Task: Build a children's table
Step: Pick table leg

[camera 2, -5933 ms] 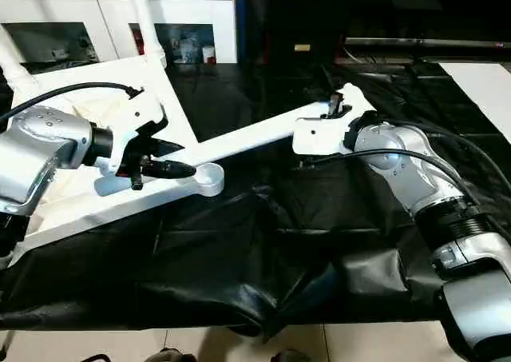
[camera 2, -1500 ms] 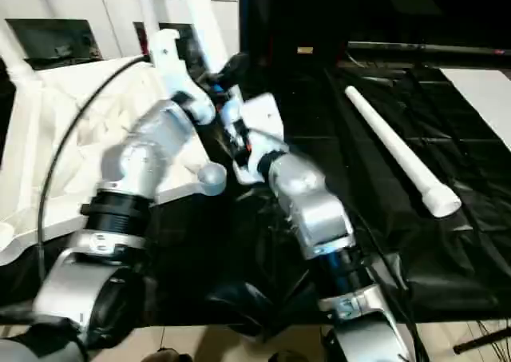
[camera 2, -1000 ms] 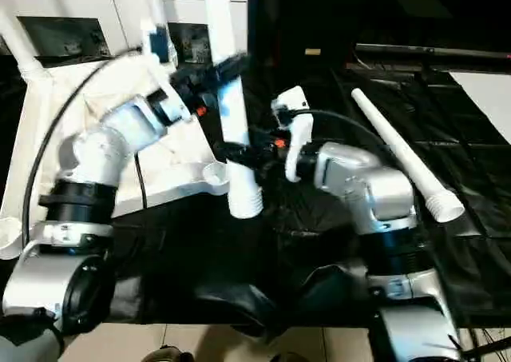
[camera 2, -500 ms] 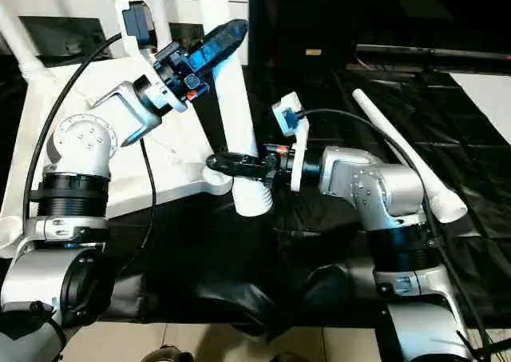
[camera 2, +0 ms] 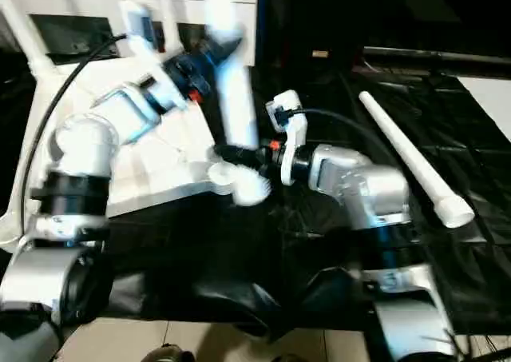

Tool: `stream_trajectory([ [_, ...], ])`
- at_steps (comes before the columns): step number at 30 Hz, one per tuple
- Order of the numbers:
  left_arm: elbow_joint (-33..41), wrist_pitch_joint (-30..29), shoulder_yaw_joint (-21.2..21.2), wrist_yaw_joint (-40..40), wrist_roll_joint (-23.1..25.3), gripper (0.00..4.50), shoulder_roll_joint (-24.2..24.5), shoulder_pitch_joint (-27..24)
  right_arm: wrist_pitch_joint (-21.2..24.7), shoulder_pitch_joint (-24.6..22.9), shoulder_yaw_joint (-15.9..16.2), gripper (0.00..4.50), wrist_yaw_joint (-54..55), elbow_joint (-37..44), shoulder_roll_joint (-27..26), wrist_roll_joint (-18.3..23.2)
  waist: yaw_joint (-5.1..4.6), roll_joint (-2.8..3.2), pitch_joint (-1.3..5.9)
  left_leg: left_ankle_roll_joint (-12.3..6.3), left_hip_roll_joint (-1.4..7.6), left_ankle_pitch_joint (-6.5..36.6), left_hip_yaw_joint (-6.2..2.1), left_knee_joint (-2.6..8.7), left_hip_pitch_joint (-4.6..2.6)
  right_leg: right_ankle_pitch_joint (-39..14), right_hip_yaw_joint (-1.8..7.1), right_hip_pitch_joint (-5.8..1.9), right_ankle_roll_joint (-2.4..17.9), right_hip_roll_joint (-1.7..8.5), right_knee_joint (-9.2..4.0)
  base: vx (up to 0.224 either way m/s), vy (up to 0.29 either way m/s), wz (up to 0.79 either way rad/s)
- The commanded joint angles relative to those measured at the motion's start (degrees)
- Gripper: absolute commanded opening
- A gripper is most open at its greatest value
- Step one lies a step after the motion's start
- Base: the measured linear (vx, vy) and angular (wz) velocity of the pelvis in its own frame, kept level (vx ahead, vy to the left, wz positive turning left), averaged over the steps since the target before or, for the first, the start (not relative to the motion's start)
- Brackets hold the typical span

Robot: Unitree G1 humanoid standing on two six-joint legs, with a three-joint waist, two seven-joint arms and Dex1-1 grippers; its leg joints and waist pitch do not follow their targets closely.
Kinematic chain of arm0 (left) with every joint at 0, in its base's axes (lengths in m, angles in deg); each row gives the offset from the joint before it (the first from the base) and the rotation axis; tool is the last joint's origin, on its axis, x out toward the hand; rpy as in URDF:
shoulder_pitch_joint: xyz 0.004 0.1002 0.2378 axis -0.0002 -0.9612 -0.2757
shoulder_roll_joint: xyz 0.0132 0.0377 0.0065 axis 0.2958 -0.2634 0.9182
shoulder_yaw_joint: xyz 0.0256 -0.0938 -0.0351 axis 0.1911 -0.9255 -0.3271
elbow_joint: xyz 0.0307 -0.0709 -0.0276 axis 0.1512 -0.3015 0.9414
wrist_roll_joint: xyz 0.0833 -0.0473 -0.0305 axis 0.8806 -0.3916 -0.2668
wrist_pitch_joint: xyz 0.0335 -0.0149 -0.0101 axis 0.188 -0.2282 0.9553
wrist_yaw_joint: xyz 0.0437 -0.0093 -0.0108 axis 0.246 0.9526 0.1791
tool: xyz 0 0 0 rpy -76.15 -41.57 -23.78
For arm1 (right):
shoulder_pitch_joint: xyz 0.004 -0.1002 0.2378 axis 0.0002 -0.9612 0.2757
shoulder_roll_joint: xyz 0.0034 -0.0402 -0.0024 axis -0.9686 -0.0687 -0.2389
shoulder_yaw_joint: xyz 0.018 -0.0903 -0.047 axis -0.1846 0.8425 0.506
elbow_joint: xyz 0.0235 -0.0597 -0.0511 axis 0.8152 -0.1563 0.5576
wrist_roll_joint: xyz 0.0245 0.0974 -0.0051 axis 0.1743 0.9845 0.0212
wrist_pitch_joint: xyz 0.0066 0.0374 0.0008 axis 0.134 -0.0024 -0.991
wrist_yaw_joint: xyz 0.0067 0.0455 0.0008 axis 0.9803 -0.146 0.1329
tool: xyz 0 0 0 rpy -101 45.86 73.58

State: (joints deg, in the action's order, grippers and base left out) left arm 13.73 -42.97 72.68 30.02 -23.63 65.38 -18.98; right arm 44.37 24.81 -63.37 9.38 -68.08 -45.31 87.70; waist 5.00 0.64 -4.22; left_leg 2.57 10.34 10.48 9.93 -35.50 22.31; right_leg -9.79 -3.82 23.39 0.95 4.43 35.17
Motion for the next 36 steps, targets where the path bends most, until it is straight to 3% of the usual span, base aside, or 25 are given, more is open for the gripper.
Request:
stream_trajectory([
  [1,0.4,0.5,1.8,4.6,3.0,3.09,-0.7,-1.0,-3.7,2.1,1.2,1.88,2.9,1.3,-1.1,-2.0,-0.22,-0.8,5.33,-0.76,2.25,3.2,-0.55,3.86,-0.93,-6.8,2.54,-3.72,11.4,3.72,-3.32,0.0,0.0,0.0],
  [3,0.4,0.4,2.3,5.3,3.4,3.16,-1.0,-1.1,-4.3,2.2,1.6,1.88,3.9,1.1,-1.6,-2.8,-0.26,-0.87,5.32,-1.26,2.09,3.2,-0.49,3.82,-0.88,-6.7,2.54,-3.78,11.5,3.69,-3.35,0.0,0.0,0.0],
  [8,-1.3,4.4,0.2,8.6,3.2,3.18,-3.5,-0.7,-9.4,2.9,7.2,1.88,8.2,1.0,-3.0,-10.4,-0.45,-0.63,5.14,-0.6,2.07,5.2,-0.49,3.91,-1.03,-9.4,2.51,-3.58,11.1,3.59,-3.76,0.0,0.0,0.0],
  [9,-1.8,4.8,-1.6,9.9,2.4,2.89,-3.7,-0.2,-10.0,3.0,7.4,1.88,9.1,0.8,-3.3,-11.3,-0.5,-0.57,5.07,-0.55,2.05,5.4,-0.5,3.93,-0.98,-9.6,2.51,-3.53,11.0,3.56,-3.82,0.0,0.0,0.0],
  [11,-2.5,5.3,-4.9,13.0,1.2,2.82,-4.2,0.6,-10.9,3.2,7.6,1.88,10.9,0.4,-3.8,-12.7,-0.58,-0.58,5.11,-0.26,2.04,5.6,-0.5,3.95,-1.06,-9.1,2.53,-3.53,11.2,3.53,-3.74,0.0,0.0,0.0],
  [18,-0.6,6.0,-5.0,11.5,-0.2,2.05,-4.1,-0.6,-12.8,3.2,8.4,1.88,11.9,-0.6,-3.5,-14.3,-0.45,-0.52,5.17,-1.37,2.1,5.3,-0.51,3.91,-1.04,-6.9,2.56,-3.51,12.0,3.53,-3.52,0.0,0.0,0.0],
  [21,0.0,5.9,-4.9,10.1,-0.9,1.94,-4.4,-1.0,-14.0,3.1,8.1,1.88,11.8,-0.8,-3.9,-14.9,-0.48,-0.45,5.14,-1.4,2.11,5.6,-0.51,3.93,-1.06,-7.1,2.58,-3.57,11.9,3.53,-3.51,0.0,0.0,0.0],
  [22,0.5,6.1,-4.8,8.8,-1.2,1.86,-4.4,-1.2,-14.0,3.0,6.4,2.44,10.7,-0.5,-4.8,-12.8,-0.49,-0.33,5.14,-1.45,2.12,5.6,-0.54,3.93,-1.08,-7.0,2.58,-3.56,12.0,3.52,-3.5,0.0,0.0,0.0],
  [24,1.2,5.6,-4.2,6.6,-1.6,1.85,-4.0,-1.5,-13.0,3.0,5.1,2.58,9.1,0.2,-5.2,-10.8,-0.55,-0.14,5.13,-1.6,2.13,6.3,-0.54,3.97,-1.11,-7.2,2.59,-3.54,12.1,3.53,-3.6,0.0,0.0,0.0],
  [27,1.7,4.1,-2.5,1.2,-2.1,1.84,-2.0,-1.7,-8.0,2.8,3.4,2.84,5.2,1.5,-4.5,-6.4,-0.63,-0.14,5.14,-2.05,2.12,6.5,-0.58,4.04,-1.22,-6.5,2.54,-3.63,12.5,3.36,-3.53,0.0,0.0,0.0],
  [33,3.9,-4.3,1.3,-14.7,-6.8,1.83,5.1,-1.8,0.2,0.3,4.9,3.07,-10.1,6.1,3.8,0.4,-0.15,0.04,5.12,-1.95,2.18,6.4,-0.58,4.0,-1.36,-5.6,2.54,-3.75,13.5,3.45,-3.18,0.0,0.0,0.0],
  [36,6.8,-10.1,2.7,-23.2,-10.5,1.83,9.1,-2.3,1.8,-1.7,6.6,3.07,-18.3,9.6,7.8,3.7,0.14,0.19,5.18,-2.13,2.31,5.9,-0.58,3.92,-1.3,-4.6,2.52,-3.89,14.1,3.48,-2.89,0.0,0.0,0.0],
])
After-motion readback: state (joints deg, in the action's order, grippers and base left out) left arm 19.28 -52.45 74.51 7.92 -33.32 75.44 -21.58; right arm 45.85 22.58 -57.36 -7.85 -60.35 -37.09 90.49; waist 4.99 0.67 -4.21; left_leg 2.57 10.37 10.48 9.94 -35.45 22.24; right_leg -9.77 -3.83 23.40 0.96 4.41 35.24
